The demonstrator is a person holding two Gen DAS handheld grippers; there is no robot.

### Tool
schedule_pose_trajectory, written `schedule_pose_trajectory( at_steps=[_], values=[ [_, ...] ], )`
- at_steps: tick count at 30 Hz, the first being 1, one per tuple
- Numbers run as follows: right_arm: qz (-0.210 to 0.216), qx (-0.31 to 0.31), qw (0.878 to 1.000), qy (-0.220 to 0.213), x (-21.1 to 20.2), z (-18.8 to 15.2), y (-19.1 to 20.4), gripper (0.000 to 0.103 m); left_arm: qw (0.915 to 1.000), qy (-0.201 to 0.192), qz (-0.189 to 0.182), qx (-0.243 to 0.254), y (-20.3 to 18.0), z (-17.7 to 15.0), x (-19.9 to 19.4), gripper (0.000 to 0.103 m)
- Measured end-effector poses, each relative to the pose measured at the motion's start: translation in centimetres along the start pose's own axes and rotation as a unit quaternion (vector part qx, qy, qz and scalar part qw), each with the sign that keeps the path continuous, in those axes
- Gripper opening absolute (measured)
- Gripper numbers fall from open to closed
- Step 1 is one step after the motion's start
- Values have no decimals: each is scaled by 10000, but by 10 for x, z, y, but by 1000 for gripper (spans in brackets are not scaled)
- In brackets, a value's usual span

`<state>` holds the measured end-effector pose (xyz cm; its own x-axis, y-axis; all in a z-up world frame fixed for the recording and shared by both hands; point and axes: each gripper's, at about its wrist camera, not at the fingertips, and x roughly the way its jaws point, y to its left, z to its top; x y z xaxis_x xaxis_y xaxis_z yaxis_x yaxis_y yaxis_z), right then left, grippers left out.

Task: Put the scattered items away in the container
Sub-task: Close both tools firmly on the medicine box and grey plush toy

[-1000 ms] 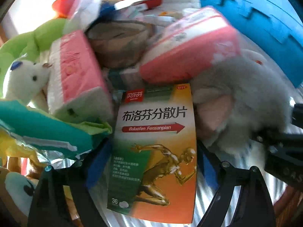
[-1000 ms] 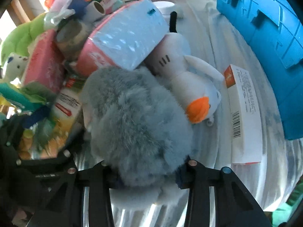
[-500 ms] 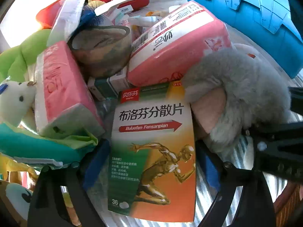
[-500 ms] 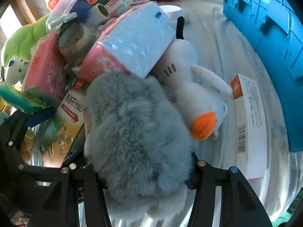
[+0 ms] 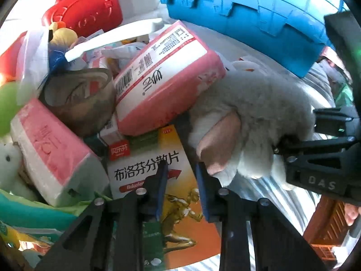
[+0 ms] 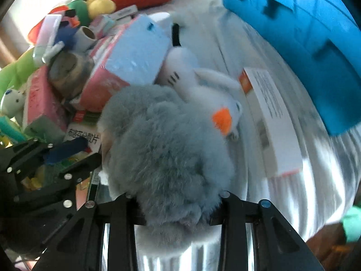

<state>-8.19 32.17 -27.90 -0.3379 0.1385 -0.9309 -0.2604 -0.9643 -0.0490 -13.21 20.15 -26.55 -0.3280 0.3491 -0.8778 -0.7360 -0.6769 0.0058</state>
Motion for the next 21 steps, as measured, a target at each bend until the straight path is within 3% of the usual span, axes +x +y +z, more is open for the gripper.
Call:
schedule_pose_trajectory(
  at_steps=[2,4,7,13,14,18,19,21],
  values=[
    [-24,133,9999,-7,-3,-6,2,32,10000,62,-77,16,12,-6,-9,27],
    [-79,231,9997,-55,-7,-10,2,32,9997,136,-184,-79,31,11,6,27],
    [-159,320,9994,-3,-8,-13,1,33,9991,131,-207,-359,63,-6,1,27],
    [-333,236,9990,172,-11,-25,-7,33,9938,215,-331,-1044,71,-9,1,28],
    [-275,255,9991,202,-11,-28,-9,33,9918,249,-428,-1181,71,-8,1,31],
    [-88,229,9995,178,-15,-39,-11,38,9907,250,-580,-1201,56,-2,0,75],
    [-70,232,9996,176,-16,-41,-11,39,9915,264,-505,-1169,53,0,2,79],
    [-49,256,9995,171,-18,-43,-12,39,9916,347,-206,-1229,51,-1,8,79]
  ],
)
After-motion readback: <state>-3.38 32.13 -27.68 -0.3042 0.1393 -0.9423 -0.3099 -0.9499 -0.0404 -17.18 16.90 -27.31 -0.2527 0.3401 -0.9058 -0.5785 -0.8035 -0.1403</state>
